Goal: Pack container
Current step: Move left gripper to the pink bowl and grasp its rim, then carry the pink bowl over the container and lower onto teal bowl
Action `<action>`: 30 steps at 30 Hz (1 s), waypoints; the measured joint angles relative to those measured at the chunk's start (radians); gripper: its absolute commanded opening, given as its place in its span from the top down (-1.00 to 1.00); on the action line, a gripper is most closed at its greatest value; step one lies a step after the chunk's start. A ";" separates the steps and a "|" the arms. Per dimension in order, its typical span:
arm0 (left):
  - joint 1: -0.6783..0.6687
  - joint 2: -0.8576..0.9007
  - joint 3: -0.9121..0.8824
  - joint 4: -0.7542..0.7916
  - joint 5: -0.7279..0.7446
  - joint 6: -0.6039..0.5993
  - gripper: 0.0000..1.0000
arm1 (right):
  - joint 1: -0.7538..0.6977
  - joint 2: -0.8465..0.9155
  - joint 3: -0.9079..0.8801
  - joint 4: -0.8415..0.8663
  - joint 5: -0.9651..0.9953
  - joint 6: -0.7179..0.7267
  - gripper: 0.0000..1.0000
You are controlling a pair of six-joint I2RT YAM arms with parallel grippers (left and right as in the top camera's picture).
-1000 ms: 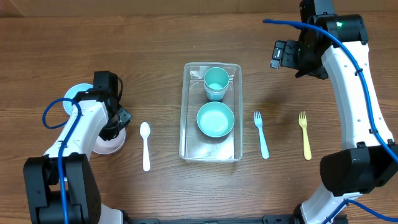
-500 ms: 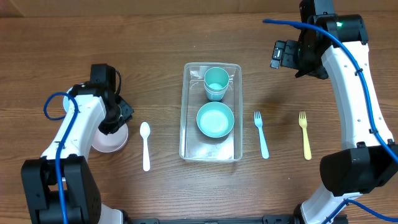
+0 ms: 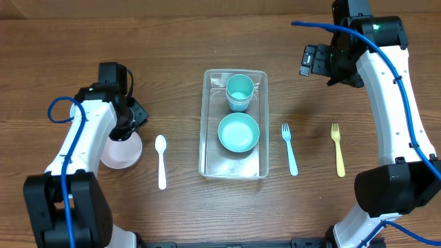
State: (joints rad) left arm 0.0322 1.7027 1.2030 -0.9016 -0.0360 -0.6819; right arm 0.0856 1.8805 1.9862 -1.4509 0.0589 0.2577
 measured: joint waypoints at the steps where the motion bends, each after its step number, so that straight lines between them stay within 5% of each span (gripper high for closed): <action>1: -0.002 0.010 0.000 0.000 -0.002 -0.004 0.38 | 0.000 0.000 0.000 0.000 0.000 0.000 -1.00; 9: -0.005 0.090 0.000 0.003 -0.018 -0.098 0.42 | 0.000 0.000 0.000 0.000 0.000 0.000 -1.00; 12: -0.005 0.116 0.000 0.012 -0.032 -0.111 0.78 | 0.000 0.000 0.000 0.000 0.000 0.000 -1.00; 16: -0.005 0.129 -0.001 0.022 -0.044 -0.122 0.92 | 0.000 0.000 0.000 0.000 0.000 0.000 -1.00; 30: -0.006 0.129 0.077 -0.056 -0.052 -0.044 0.92 | 0.000 0.000 0.000 0.000 0.000 0.000 -1.00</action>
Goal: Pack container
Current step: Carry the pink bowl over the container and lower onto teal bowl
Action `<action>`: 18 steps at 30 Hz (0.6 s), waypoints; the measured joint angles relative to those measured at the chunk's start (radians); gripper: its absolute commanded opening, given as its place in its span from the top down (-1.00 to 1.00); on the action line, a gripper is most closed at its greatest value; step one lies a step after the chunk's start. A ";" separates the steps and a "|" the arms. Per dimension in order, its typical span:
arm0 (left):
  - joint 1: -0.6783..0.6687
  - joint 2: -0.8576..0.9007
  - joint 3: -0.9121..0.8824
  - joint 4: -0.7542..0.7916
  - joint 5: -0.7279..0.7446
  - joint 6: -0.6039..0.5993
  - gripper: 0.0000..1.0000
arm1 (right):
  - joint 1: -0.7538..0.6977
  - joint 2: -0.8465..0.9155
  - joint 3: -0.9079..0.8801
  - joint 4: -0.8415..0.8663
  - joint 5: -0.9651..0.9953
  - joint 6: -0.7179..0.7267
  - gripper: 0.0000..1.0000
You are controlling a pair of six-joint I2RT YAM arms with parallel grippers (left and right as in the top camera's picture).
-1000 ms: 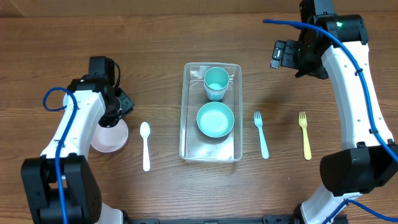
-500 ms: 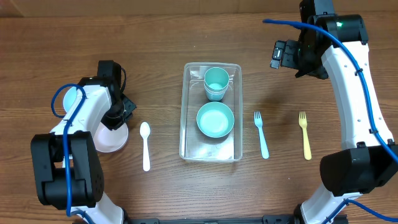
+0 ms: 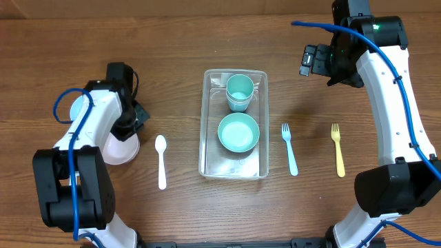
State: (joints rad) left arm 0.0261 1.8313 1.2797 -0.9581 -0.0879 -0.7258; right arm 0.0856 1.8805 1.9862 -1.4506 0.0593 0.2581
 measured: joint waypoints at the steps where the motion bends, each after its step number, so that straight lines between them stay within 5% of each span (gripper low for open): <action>1: -0.001 0.000 0.024 -0.018 0.001 0.013 0.92 | 0.000 0.000 0.000 0.000 0.000 0.000 -1.00; 9: -0.085 0.002 0.259 -0.181 -0.001 0.130 0.92 | 0.000 0.000 0.000 0.000 0.000 0.000 -1.00; 18: -0.404 0.003 0.497 -0.199 0.062 0.365 0.92 | 0.000 0.000 0.000 -0.001 0.000 0.000 -1.00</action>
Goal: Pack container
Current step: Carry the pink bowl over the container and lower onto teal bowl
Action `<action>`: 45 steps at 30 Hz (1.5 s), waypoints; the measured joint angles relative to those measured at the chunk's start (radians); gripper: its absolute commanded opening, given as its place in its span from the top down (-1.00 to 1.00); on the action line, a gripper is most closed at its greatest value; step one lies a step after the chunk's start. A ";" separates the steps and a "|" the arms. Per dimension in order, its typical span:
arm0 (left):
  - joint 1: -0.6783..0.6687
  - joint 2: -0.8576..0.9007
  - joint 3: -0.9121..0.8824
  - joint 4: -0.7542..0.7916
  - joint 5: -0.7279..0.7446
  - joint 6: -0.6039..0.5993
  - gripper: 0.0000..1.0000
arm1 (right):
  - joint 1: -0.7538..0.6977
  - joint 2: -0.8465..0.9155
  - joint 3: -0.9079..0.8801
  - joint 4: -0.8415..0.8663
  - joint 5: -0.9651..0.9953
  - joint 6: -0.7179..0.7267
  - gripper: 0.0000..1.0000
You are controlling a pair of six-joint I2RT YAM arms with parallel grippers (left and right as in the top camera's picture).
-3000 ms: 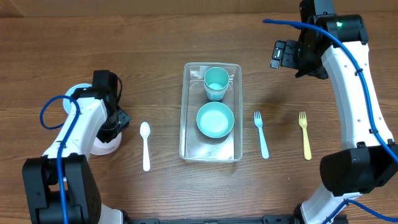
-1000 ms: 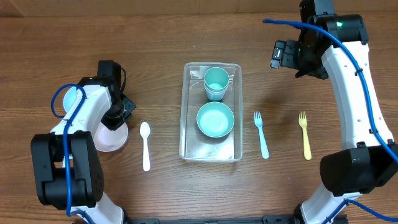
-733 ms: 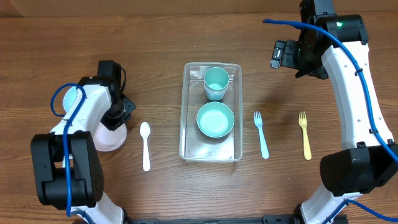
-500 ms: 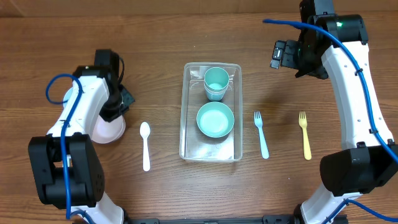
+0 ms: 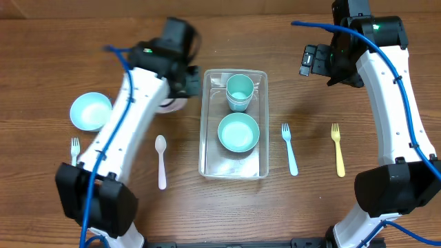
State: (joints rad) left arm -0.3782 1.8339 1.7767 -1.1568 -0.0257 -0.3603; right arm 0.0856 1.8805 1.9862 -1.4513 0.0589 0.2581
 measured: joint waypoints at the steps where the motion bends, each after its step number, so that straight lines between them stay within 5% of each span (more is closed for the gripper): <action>1: -0.035 0.000 0.017 0.001 0.001 0.015 0.92 | 0.000 0.000 0.000 0.001 0.000 0.000 -1.00; 15: -0.328 0.000 0.049 0.038 0.015 0.073 0.92 | 0.000 0.000 0.000 0.000 0.000 0.000 -1.00; 45: -0.406 0.001 -0.150 0.191 0.047 0.073 0.92 | 0.000 0.000 0.000 0.000 0.000 0.000 -1.00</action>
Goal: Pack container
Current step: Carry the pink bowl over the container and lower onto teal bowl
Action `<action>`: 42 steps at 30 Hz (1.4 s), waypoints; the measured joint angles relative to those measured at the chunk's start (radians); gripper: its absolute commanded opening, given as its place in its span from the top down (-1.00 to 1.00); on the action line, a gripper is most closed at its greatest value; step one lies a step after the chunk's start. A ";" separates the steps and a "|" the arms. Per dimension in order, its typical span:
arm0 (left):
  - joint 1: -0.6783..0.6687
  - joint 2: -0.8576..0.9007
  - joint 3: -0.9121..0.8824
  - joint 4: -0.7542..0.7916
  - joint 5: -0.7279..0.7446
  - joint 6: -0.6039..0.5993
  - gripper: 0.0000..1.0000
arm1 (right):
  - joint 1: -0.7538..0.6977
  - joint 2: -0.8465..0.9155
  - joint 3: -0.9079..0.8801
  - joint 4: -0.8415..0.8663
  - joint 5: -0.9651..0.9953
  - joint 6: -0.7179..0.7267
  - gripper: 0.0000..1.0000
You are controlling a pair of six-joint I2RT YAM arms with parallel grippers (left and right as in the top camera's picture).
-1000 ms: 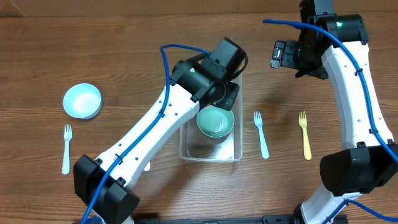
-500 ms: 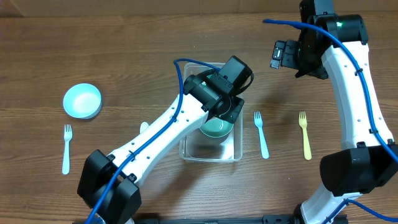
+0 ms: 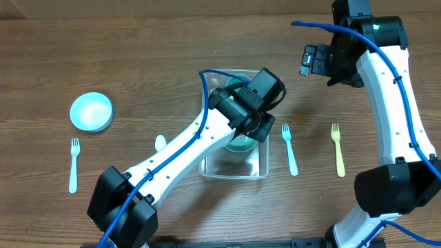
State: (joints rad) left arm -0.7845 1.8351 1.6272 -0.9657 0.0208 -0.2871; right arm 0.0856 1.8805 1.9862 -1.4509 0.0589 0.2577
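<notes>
A clear plastic container [image 3: 233,172] stands at the table's middle. My left arm reaches across it, and its gripper [image 3: 260,129] hangs low over the teal bowl [image 3: 241,145] inside, hiding most of it. The teal cup [image 3: 236,84] at the container's far end shows only as a sliver behind the wrist. The fingers are covered by the wrist, and no white bowl shows. My right gripper [image 3: 307,60] hangs raised at the back right, away from everything.
A light-blue bowl [image 3: 91,111] and a pale blue fork [image 3: 73,164] lie at the left. A white spoon [image 3: 160,142] peeks from under the left arm. Right of the container lie a blue fork [image 3: 289,148] and a yellow fork [image 3: 337,149].
My left gripper has moved from the container's far left corner to over the teal bowl inside it. The white bowl seen under it then no longer shows. The right arm has not moved.
My left gripper was down at a white bowl on the left of the table, and stayed there a second later. Then it was beside the container's far left corner with the white bowl under it, uncovering a light-blue bowl and a fork. Now it is over the container.
</notes>
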 measured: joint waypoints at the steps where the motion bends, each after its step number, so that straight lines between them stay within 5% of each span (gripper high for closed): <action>1: -0.001 0.000 0.000 0.000 -0.008 0.000 0.92 | 0.000 0.000 0.000 0.000 0.000 0.000 -1.00; 42: -0.067 0.000 -0.003 -0.091 -0.043 0.003 0.92 | 0.000 0.000 0.000 0.000 0.000 0.000 -1.00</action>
State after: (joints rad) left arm -0.8516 1.8351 1.6238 -1.0569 -0.0227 -0.2844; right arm 0.0856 1.8801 1.9862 -1.4513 0.0589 0.2581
